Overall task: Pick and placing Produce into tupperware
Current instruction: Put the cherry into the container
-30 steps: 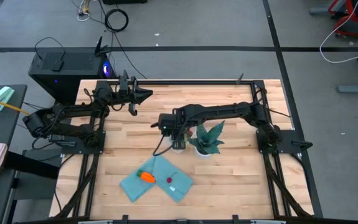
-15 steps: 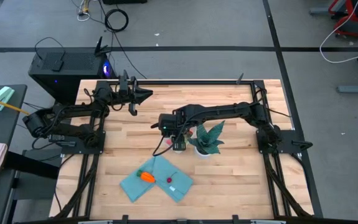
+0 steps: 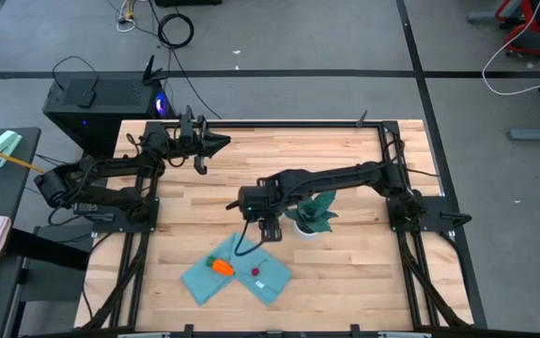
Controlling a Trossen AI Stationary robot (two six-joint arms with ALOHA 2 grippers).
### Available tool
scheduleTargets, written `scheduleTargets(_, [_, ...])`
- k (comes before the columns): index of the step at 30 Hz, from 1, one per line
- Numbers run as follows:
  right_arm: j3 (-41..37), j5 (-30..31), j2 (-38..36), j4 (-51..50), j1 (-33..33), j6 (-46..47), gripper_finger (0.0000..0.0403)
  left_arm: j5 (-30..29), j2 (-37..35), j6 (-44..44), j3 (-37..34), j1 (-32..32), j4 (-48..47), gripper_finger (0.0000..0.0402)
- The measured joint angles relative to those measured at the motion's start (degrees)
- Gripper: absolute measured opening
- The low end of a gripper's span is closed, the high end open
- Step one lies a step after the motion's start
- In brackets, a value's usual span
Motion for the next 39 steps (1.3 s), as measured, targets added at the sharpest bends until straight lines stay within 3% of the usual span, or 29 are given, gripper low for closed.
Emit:
scheduleTargets(7, [7.58,0.16,-0.02,2.98,5.14,3.03,0.0202,0.01,0.00,-0.04,0.00,-0.02,0.02,0.0044])
scheduleTargets(14, [8.79,0.56,-0.04,15.97,14.22,6.08,0.0202,0.02,0.00,-0.11,0.00,-0.02,0.02,0.0048])
scheduleTargets(22, [8.79,9.94,-0.04,19.46,22.14,10.67,0.0197,0.02,0.00,-0.66,0.00,-0.02,0.00,0.0048])
scheduleTargets(29, [8.80,9.80,2.15,31.68,25.19,9.12,0.0197,0.01,0.02,-0.63,-0.02,-0.02,-0.07,0.0044])
scheduleTargets(39, [8.70,9.08,4.66,28.14,24.20,6.81,0.0197,0.02,0.02,-0.59,-0.02,0.00,-0.92,0.0048])
